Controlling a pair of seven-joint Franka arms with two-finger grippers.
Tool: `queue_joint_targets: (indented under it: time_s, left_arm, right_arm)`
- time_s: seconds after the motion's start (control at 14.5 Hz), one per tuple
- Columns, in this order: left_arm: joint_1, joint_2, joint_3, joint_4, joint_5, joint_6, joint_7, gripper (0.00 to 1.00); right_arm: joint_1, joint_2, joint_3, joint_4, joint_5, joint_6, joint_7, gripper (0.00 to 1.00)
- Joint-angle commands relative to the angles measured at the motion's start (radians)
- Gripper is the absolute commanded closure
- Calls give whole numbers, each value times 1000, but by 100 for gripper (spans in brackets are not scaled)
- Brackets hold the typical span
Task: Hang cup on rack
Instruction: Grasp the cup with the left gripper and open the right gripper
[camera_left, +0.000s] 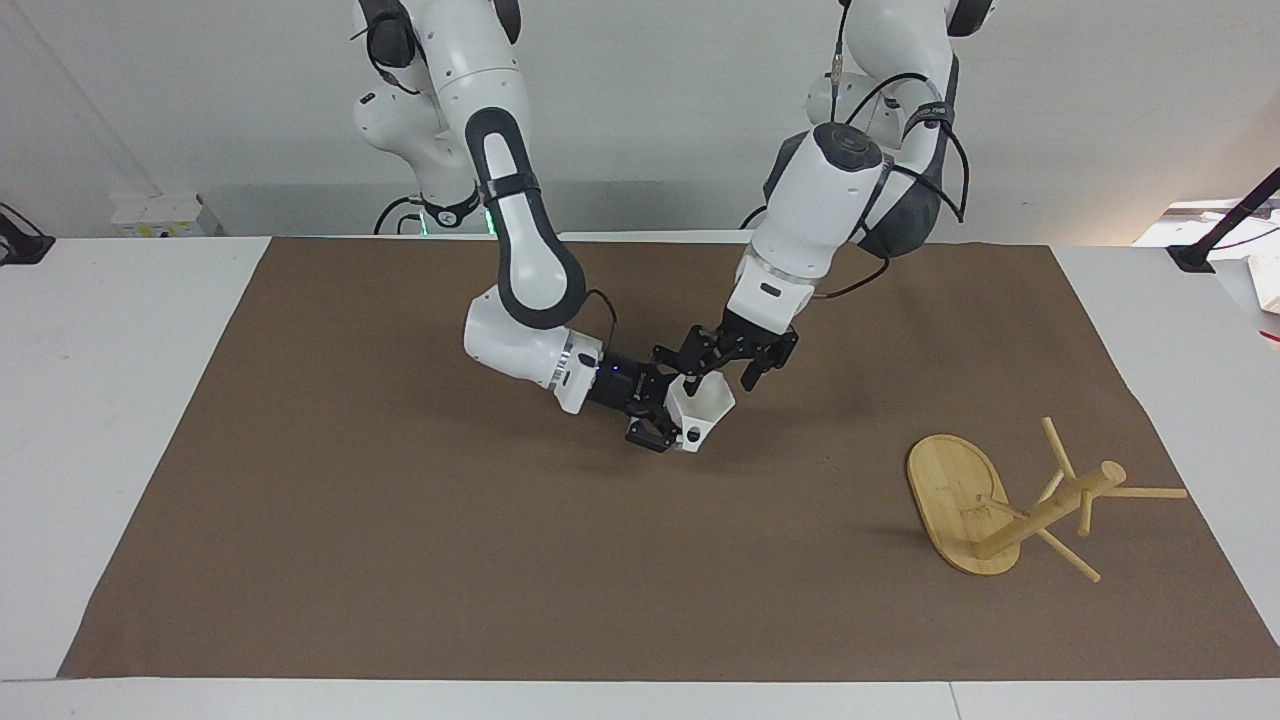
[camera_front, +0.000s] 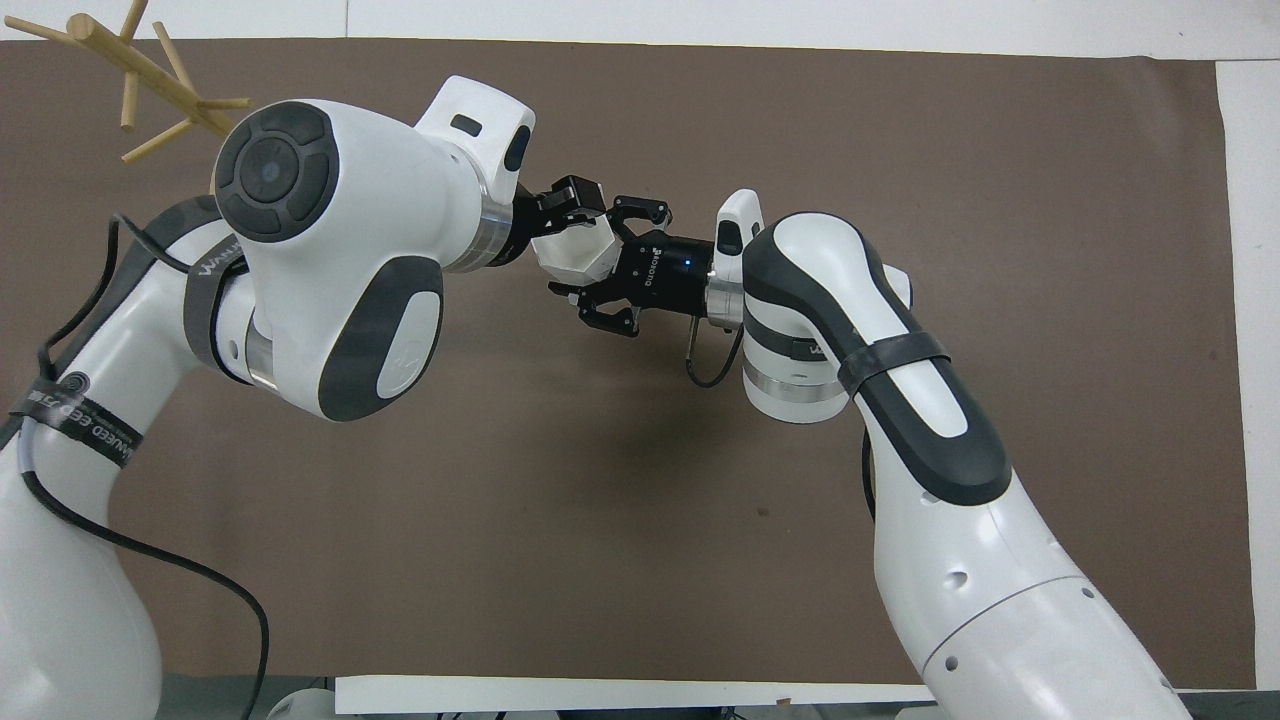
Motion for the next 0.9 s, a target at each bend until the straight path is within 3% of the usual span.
queue_joint_targets:
  time_s: [0.0, 0.07, 0.14, 0.28, 0.69, 0.76, 0.83]
  left_arm:
    - [9, -8, 9, -18, 0, -27, 46, 13]
    - [12, -5, 9, -19, 0, -27, 46, 20]
    - [12, -5, 9, -21, 0, -36, 43, 40]
    - [14, -5, 11, -22, -2, -55, 8, 100]
    - [29, -8, 12, -41, -2, -19, 26, 100]
    - [34, -9, 11, -47, -2, -19, 49, 100]
    - [32, -11, 12, -50, -2, -27, 52, 100]
  right_arm:
    - [-3, -11, 0, -3, 24, 10, -18, 76]
    - [-3, -11, 2, -5, 23, 10, -18, 76]
    - [-3, -11, 2, -3, 24, 10, -18, 76]
    - [-5, -11, 2, -3, 24, 10, -18, 75]
    - [-6, -11, 2, -3, 26, 10, -18, 74]
    - [-8, -11, 2, -5, 26, 10, -18, 72]
    - [-8, -11, 2, -3, 27, 10, -18, 59]
